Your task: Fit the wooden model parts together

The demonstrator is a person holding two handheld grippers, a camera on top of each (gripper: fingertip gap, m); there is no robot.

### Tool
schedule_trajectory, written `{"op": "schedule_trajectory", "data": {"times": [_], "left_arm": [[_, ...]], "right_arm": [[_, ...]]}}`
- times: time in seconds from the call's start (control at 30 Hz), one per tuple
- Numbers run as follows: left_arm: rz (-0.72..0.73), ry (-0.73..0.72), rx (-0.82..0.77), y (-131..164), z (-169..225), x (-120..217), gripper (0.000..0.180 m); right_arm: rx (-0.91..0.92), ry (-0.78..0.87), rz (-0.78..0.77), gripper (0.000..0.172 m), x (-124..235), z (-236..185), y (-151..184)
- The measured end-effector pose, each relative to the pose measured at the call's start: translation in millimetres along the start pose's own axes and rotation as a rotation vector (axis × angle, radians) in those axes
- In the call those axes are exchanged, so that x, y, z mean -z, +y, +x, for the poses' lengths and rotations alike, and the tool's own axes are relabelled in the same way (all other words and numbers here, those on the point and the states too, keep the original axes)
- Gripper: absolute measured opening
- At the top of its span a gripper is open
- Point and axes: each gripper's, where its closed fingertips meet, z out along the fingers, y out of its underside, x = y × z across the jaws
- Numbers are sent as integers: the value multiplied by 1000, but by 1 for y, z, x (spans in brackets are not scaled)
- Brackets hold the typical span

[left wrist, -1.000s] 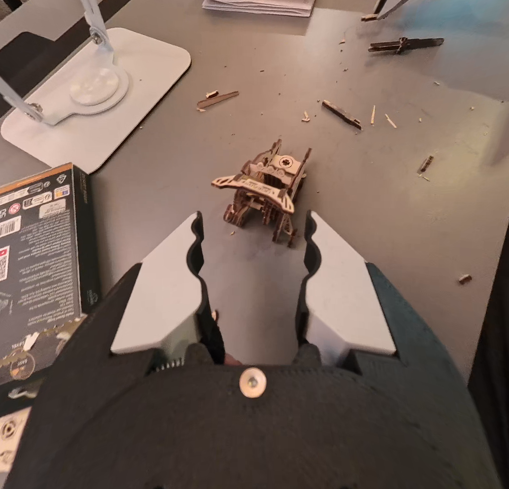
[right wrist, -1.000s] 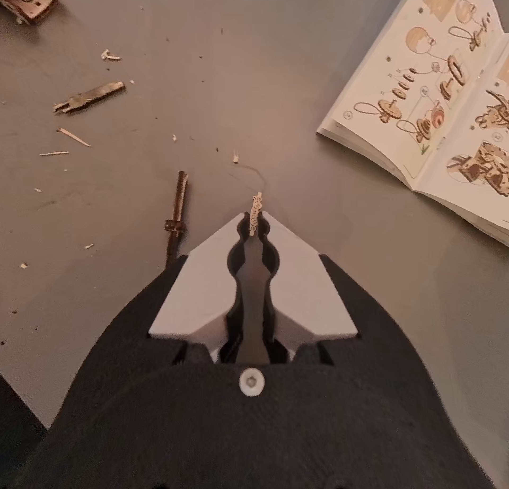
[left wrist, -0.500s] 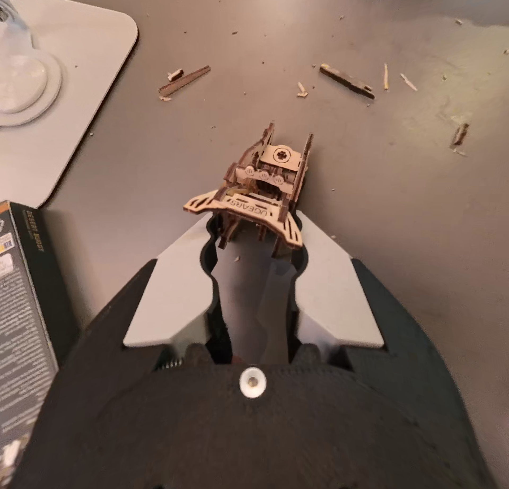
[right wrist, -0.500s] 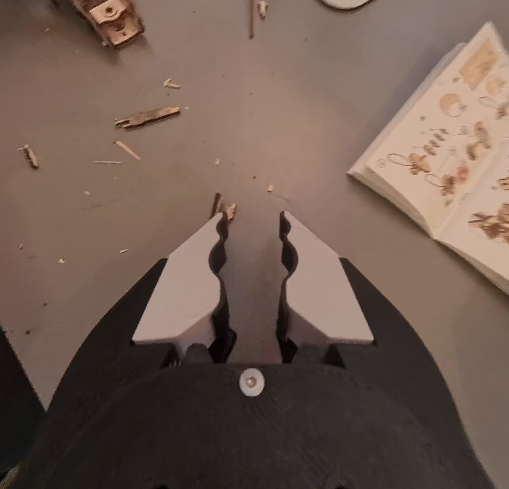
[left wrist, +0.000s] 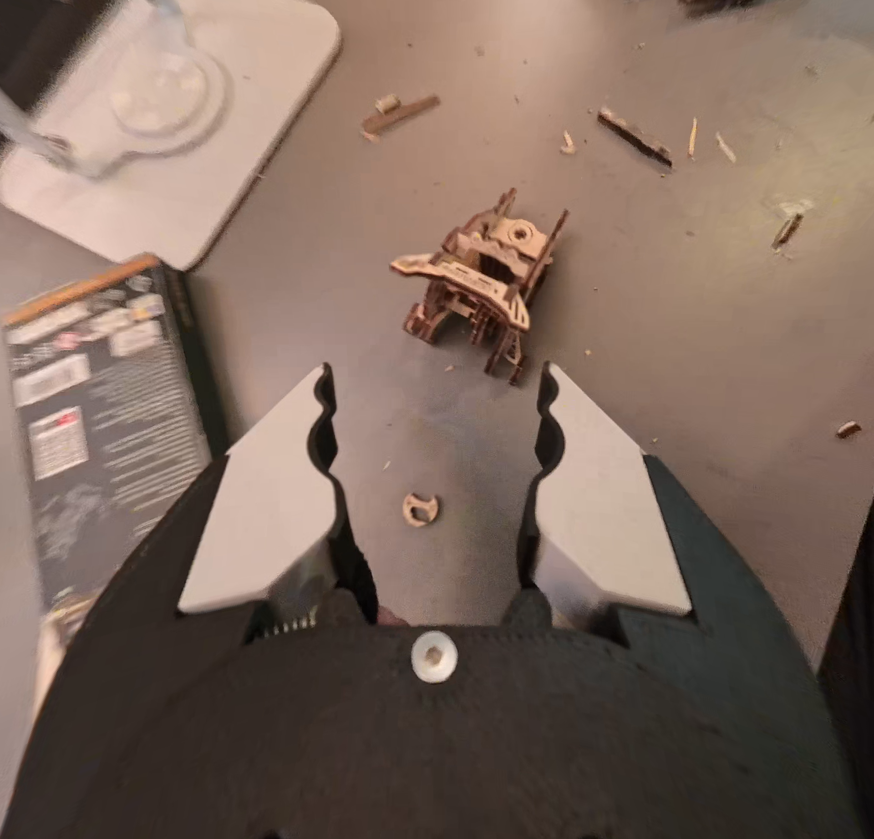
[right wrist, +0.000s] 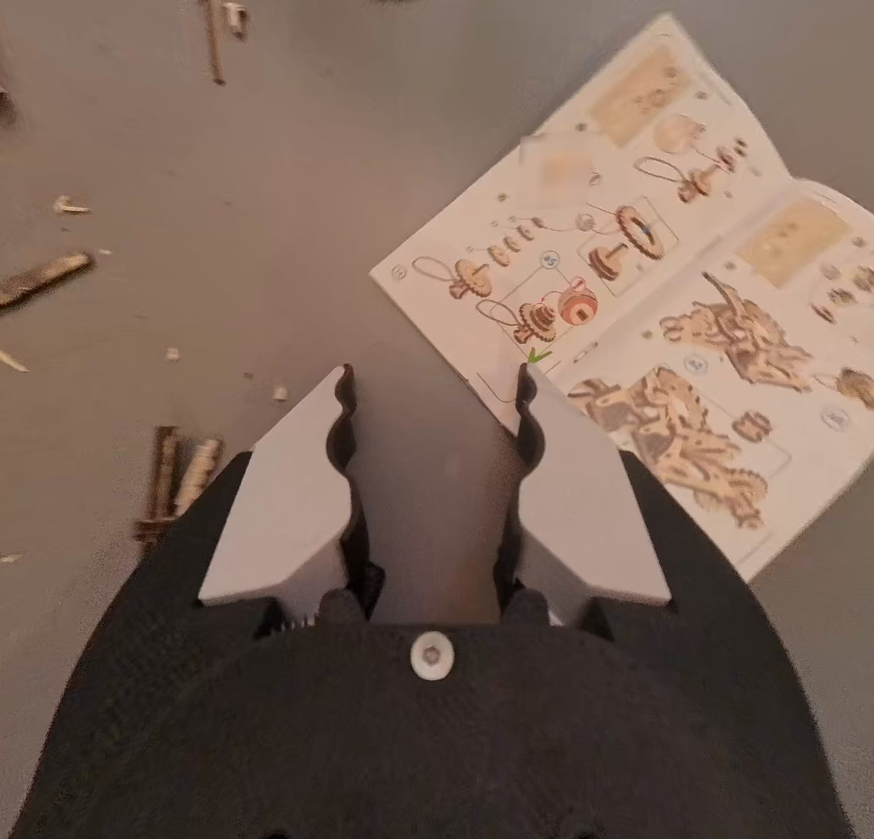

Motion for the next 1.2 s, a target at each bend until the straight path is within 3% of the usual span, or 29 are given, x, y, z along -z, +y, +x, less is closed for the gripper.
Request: {"op": "schedule_trajectory", "data": {"times": [0.13,0.2,0.27,0.4,0.57,0.7,0.83,0.9,1.03,1.2], "left_arm": [[218,-98,-12,-66,4,54,77],[333,-88,-40,-112,25,64,69],[376,-53,-20,-150,49,51,65],[354,10,95,-195,93,-15,60],[46,-52,71,-169,97,-125,54],[-100,-125,69,-143,76,-167,49],[-193,-113,80,-122,71,-182,42],[-184,-108,72,-123,72,-182,40],[-165,-86,81,-123,75,-183,34],[-137,-67,93,-122,75,-183,34]], "right_arm": [[0,-175,10,72,1,-74,-11],[1,-191,65,70,15,-81,-21],[-39,-242,148,64,37,-78,-36],[-7,-135,262,55,61,-27,-55],[90,-76,-10,50,18,-4,-17],[117,-119,-44,31,3,-35,6],[123,-170,-54,26,16,-64,15],[106,-208,34,31,28,-66,0],[125,-134,209,38,41,-30,-44],[253,-75,234,53,21,1,-75]]}}
